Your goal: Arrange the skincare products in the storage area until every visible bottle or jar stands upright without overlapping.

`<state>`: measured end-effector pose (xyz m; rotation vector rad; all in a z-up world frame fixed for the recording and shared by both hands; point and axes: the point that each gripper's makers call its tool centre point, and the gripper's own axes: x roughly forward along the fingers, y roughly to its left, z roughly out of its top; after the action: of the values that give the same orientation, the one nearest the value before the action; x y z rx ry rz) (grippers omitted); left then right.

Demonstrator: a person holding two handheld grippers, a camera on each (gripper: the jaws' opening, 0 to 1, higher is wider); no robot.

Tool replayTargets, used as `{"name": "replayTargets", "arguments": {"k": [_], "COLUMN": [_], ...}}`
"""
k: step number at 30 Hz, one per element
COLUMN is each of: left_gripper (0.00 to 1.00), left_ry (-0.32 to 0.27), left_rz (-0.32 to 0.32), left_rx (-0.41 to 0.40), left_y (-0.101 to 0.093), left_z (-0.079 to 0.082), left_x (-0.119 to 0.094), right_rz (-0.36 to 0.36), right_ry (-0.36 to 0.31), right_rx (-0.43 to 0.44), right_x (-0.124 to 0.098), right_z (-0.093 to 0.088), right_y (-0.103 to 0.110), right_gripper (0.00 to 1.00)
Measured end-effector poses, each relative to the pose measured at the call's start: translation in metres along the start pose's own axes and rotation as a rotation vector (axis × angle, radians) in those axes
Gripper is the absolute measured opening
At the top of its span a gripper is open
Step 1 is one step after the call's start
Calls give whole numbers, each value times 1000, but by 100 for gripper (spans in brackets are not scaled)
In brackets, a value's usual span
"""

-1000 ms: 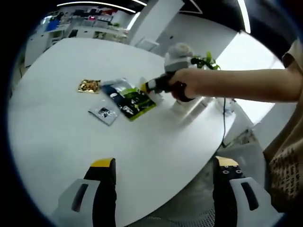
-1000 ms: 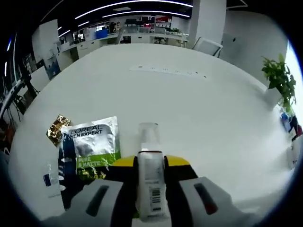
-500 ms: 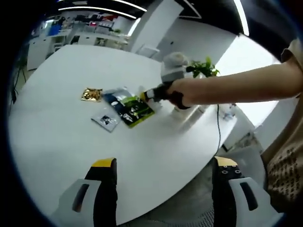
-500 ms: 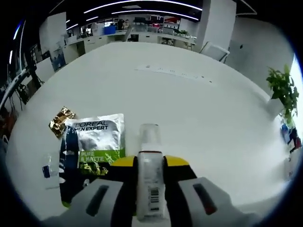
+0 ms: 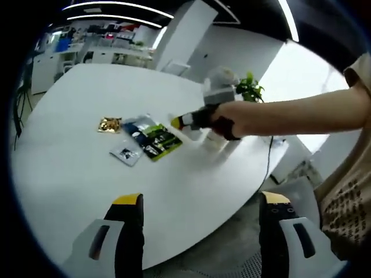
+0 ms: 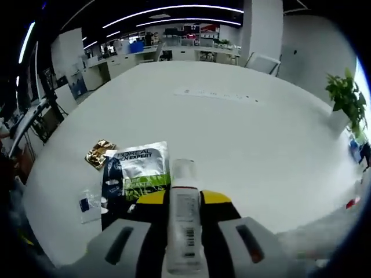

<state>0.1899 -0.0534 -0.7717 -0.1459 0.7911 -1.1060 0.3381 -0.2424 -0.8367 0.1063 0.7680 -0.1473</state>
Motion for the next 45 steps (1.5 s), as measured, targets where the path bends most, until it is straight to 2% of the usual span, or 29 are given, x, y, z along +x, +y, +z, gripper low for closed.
{"name": "replayTargets", "arguments": {"k": [2,8,11,15,19,23,24,26,30,33,35,39,42,45], "left_gripper": [79,79,79,79,79,79,79,79,79,79,78,75,70,64], "left_ry": [-1,-10,-15,-25,-49,-56,-59,-76,-154,-145,-138,-183,-198,-164], "left_rz": [-5,-19,-22,-40,-98,-124,-132,-154,-214,-246,-281,-341,-354,-338], "left_rx": [0,-7,-9,-18,-61,-67,-72,-94,-174,-154,-141,-149,-156,-115], "left_y": [-3,-13,-17,-24,-39,-49,-51,-56,-68,-78,-88,-103,-109,-110], "left_z": [0,1,2,7,15,21,23,29,51,57,60,73,78,74], "left_x": [-1,-4,-5,-5,0,3,4,3,-2,-6,-9,-17,-20,-19], "right_rz": [28,129,179,251,312,425,454,541,698,798,843,939,1018,1062], "right_ry": [-6,8,3,0,-22,-62,-86,-176,-268,-333,-367,-398,-443,-483], "right_rx": [62,361,449,645,656,761,771,721,782,815,825,853,879,884], "right_x": [-8,-33,-47,-72,-93,-114,-122,-138,-171,-196,-205,-225,-242,-253], "right_z": [-6,-31,-36,-40,-43,-37,-34,-21,-3,9,14,21,29,35], "right_y": [5,21,27,36,39,47,48,55,69,78,81,92,96,97], "right_gripper": [20,20,20,20,21,21,21,21,21,21,21,21,21,20]}}
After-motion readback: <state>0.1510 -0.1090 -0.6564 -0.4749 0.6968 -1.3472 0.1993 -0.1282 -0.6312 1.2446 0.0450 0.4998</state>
